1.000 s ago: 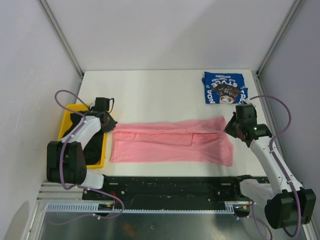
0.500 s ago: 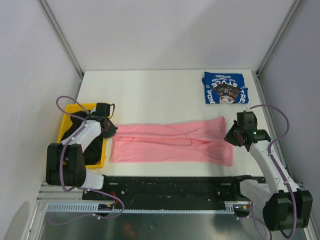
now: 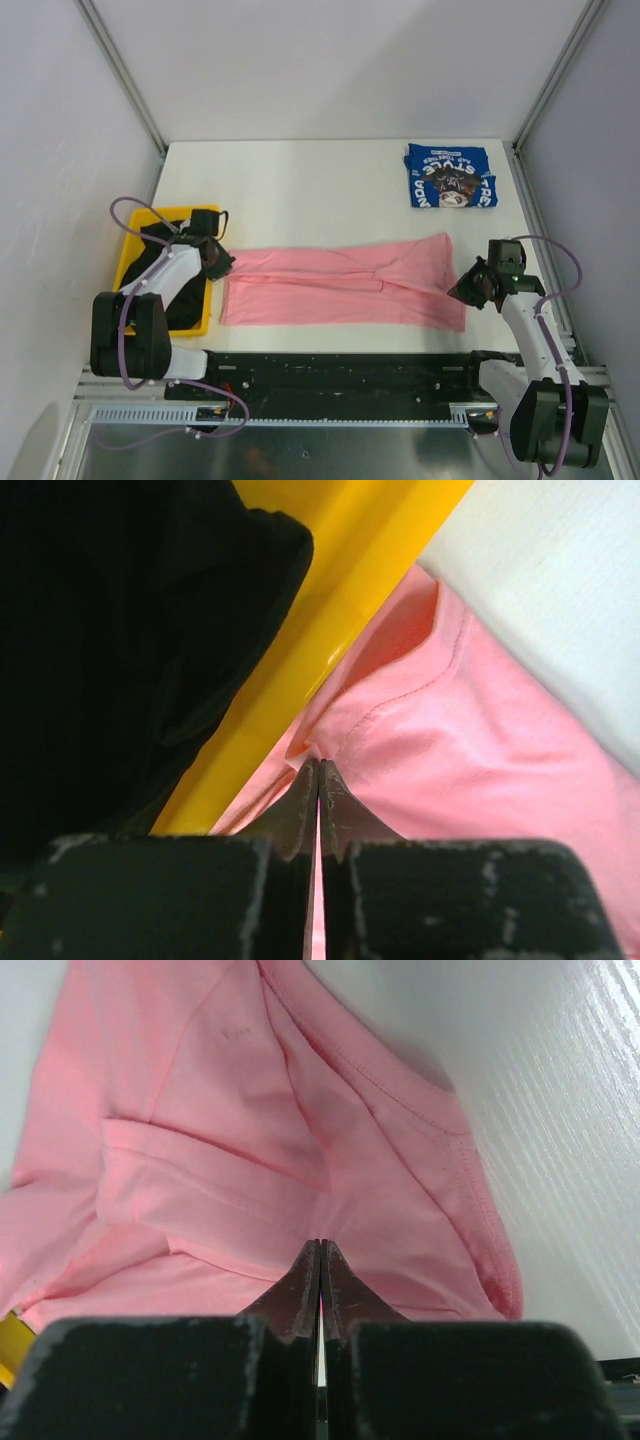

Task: Fold and stack the t-shirts
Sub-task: Fold the other side of the tshirt into a rectangle

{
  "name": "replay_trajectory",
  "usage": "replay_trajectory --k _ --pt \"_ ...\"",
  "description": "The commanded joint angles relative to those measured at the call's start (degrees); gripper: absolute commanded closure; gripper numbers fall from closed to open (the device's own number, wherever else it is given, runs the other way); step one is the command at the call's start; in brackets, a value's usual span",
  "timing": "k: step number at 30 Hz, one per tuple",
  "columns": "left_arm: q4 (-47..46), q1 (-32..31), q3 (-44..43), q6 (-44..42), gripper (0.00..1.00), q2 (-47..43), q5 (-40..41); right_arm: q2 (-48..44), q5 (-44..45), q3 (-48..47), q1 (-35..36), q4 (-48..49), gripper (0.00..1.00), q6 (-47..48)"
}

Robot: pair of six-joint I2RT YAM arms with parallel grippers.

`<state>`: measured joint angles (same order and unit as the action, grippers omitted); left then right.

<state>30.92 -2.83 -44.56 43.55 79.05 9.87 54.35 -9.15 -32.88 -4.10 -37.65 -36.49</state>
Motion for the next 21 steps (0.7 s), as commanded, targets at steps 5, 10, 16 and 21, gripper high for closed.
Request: replay_trajectory --k 5,10,16,21 --pt "-0.50 0.71 2.26 0.83 0.99 -3.64 -0.83 -1.53 -3.21 0.11 -1.86 2.01 1.00 -0.46" --pt "-0.51 0.72 2.73 0.52 0.96 -3.28 -1.41 -3.95 -6.13 2.01 -1.51 2.15 0.95 -0.49" --pt "-0.50 0.74 2.00 -0.94 0.87 -4.72 -2.07 -6.53 -9.30 3.07 1.61 2.39 0.89 -0.85" --pt "-0.53 0.68 1.17 -2.48 0.69 -5.51 -2.92 -6.57 -4.48 3.09 8.18 1.52 0.91 -2.65"
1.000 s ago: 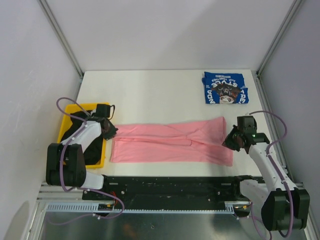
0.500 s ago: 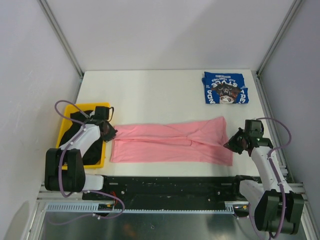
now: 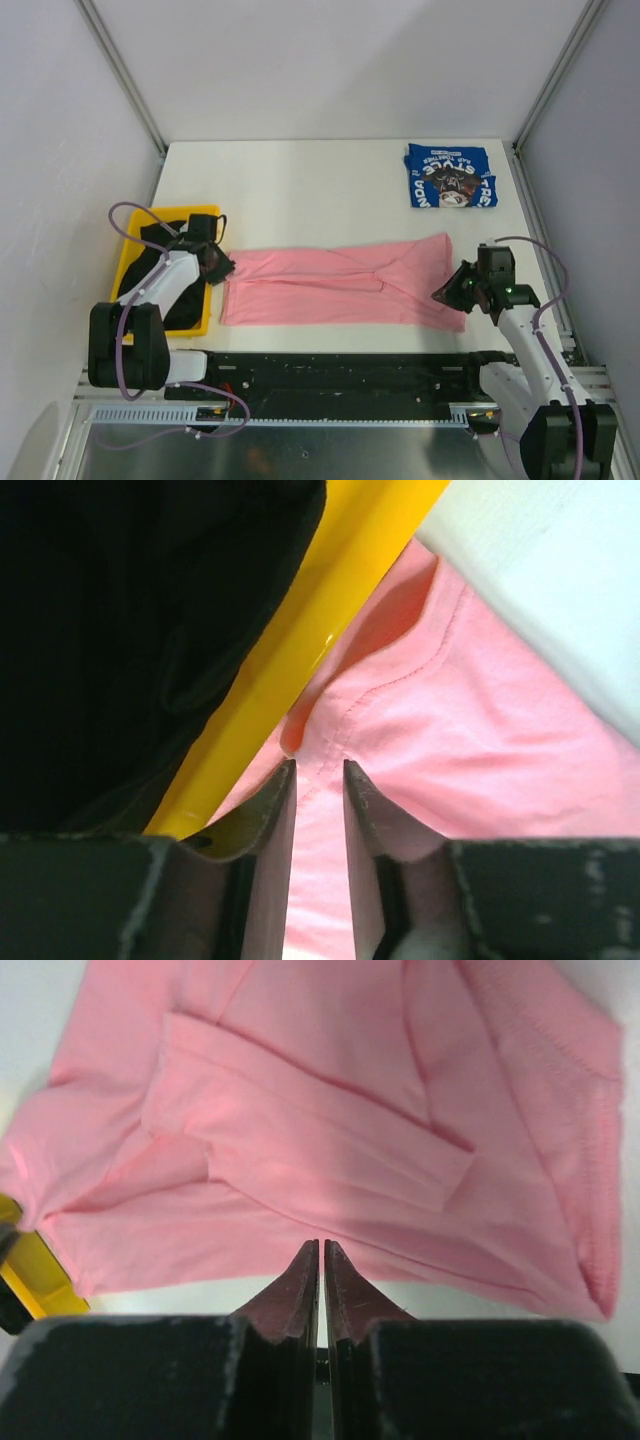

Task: Fold and stack the t-shirts
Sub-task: Fold the other side of the tshirt into a rectangle

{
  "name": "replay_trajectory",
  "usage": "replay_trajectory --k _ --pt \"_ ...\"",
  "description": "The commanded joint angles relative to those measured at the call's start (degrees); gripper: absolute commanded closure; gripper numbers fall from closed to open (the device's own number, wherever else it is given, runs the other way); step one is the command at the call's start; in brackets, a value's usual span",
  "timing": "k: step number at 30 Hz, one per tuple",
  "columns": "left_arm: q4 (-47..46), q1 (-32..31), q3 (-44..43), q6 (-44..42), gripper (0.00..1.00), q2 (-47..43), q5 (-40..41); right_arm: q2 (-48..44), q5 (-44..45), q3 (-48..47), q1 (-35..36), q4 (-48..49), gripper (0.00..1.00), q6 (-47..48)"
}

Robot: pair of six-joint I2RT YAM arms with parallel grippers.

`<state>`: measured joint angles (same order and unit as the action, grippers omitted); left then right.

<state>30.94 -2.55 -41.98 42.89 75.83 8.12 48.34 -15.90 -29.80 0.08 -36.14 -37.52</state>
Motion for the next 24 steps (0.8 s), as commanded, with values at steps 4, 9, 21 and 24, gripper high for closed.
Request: replay_trajectory --k 4,9,21,24 --pt "-0.80 0.15 -2.48 -4.35 0.55 -2.71 -2.40 0.50 5.56 -0.29 6.76 3.99 0.79 -2.52" --pt "-1.01 -1.18 -4.24 -7.32 0.52 -3.13 -4.23 12.39 8.66 -5.37 10.61 12.55 0.61 2.97" --pt "-1.13 -3.60 -6.87 -11.35 0.52 -2.03 -8.42 33.30 14.68 -15.87 14.92 21.51 0.51 12.90" --pt "-1.42 -3.71 -6.82 -11.38 0.52 -1.45 -9.40 34.71 13.76 -16.19 15.29 21.33 0.51 13.50"
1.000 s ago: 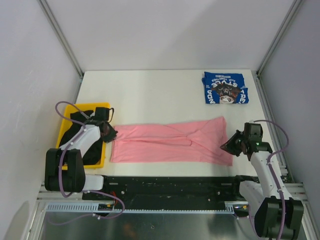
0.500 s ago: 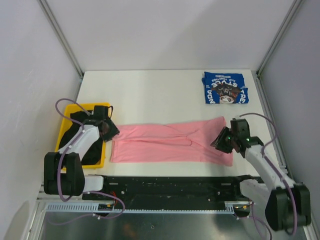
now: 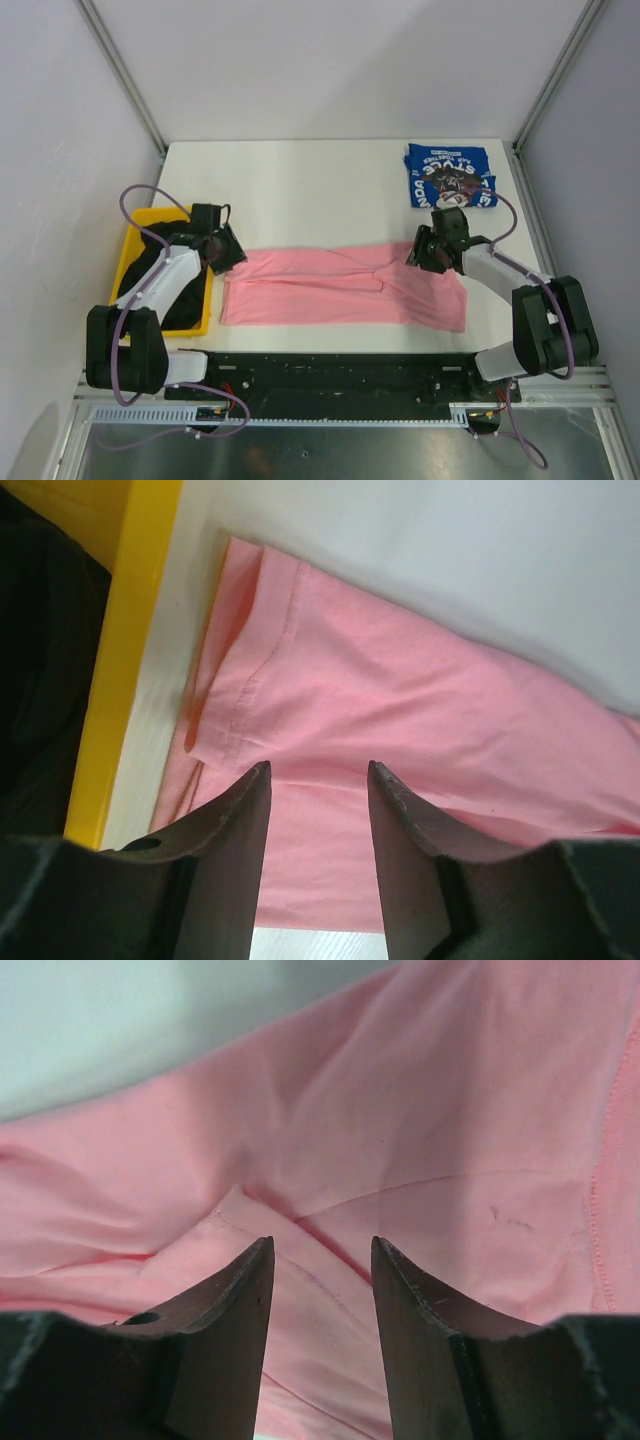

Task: Fold and stack the t-shirts
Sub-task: Fold the other side of the tshirt into a rectangle

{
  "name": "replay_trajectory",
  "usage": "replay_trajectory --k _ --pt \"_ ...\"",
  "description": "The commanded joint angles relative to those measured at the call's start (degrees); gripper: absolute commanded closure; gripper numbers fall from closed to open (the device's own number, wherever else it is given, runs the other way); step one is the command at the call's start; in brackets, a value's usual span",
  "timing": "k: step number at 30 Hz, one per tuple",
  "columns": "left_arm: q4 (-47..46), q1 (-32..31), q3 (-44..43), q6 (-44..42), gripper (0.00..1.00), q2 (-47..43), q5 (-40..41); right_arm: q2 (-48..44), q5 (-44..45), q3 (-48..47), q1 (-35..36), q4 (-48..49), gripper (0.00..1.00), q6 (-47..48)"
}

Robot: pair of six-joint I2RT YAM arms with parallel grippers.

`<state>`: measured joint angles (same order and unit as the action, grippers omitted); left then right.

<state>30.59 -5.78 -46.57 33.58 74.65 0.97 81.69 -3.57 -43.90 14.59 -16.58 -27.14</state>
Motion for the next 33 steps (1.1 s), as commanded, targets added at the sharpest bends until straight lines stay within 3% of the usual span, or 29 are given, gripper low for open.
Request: replay_trajectory --k 1,18,30,33 --pt "-1.19 -0.51 -2.18 -2.00 0.52 -0.06 -2.40 1.71 1.23 -2.13 1.09 1.70 0.51 3.17" --pt "-2.27 -0.63 -1.33 -2.07 0.53 1.57 -2.73 3.38 1.89 -2.07 4.79 -0.94 0.53 2.49" --pt "-2.63 -0.63 -1.15 -2.20 0.54 2.06 -2.99 -0.55 1.11 -1.62 7.38 -5.27 0.60 1.01" --pt "-2.69 -0.63 -1.16 -2.27 0.54 2.07 -3.11 -0.64 1.16 -1.18 7.68 -5.41 0.67 0.69"
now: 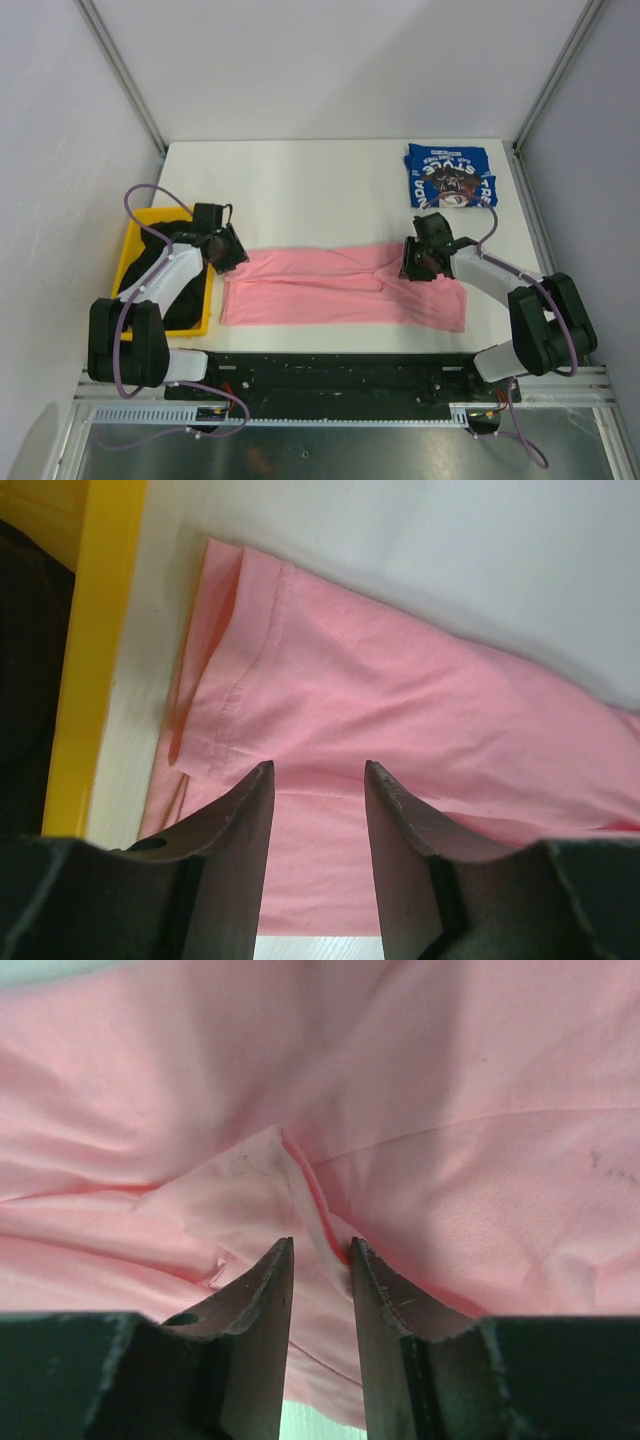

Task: Fold and stack the t-shirts
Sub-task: Fold the other side of the tshirt into a rectangle

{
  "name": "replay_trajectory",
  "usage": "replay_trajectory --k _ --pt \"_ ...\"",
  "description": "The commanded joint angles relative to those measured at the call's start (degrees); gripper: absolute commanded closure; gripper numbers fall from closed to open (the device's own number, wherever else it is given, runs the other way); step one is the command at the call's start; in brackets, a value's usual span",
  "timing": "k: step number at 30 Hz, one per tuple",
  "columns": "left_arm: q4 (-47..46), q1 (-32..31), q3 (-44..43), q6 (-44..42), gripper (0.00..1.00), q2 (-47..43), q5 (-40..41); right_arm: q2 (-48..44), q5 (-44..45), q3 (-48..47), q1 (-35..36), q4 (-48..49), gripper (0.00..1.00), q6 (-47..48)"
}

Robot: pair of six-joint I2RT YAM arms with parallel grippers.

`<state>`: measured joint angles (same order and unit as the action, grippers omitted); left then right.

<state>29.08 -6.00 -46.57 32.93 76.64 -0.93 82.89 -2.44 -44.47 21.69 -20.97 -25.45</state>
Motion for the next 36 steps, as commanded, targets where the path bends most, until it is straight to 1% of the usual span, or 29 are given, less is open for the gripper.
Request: replay_trajectory --k 1,2,6,8,11,18,21,27,29,32,34,36 --pt "-1.20 -0.42 -1.16 -1.63 0.54 0.09 -1.33 -1.76 0.09 -0.44 0.56 -1.01 0.69 -1.00" --pt "-1.17 -0.42 -1.11 -1.68 0.54 0.13 -1.43 -1.63 0.12 -0.31 0.60 -1.01 0.72 -1.09" --pt "-1.29 -0.42 -1.01 -1.93 0.54 0.25 -2.57 -1.76 -0.01 -0.02 0.94 -1.44 0.92 -1.75" --pt "-1.37 -0.57 -0.94 -1.98 0.54 0.22 -3.07 -2.47 -0.06 0.06 1.45 -1.95 0.97 -2.31" --pt "-1.49 -0.89 -0.87 -1.94 0.54 0.25 -3.75 -4.32 -0.33 0.08 2.98 -2.98 1.00 -3.44" --pt "-1.54 -3.52 -1.52 -2.12 0.54 0.55 -6.06 -9.46 -0.23 1.78 7.08 -5.70 1.00 -5.95" --pt "-1.86 -6.41 -2.07 -1.75 0.53 1.75 -8.65 -10.72 -0.54 3.34 8.93 -5.96 0.96 -6.74" --pt "-3.20 -16.08 -5.32 -1.69 0.52 6.79 -12.26 -12.59 0.72 5.96 11.92 -7.78 0.83 -7.94" --pt "-4.06 -18.97 -6.55 -1.15 0.52 8.75 -13.71 -14.58 1.57 6.21 12.05 -9.46 0.76 -8.25" --pt "-5.83 -23.28 -8.64 -0.18 0.52 11.54 -15.73 -18.49 2.30 6.28 11.18 -12.42 0.63 -9.93" --pt "-7.14 -26.22 -10.04 0.51 0.52 13.04 -16.46 -21.11 5.02 6.25 9.44 -15.30 0.60 -12.07" --pt "-8.79 -28.97 -11.29 1.58 0.52 14.71 -17.17 -23.06 8.16 6.35 6.42 -18.35 0.59 -14.34"
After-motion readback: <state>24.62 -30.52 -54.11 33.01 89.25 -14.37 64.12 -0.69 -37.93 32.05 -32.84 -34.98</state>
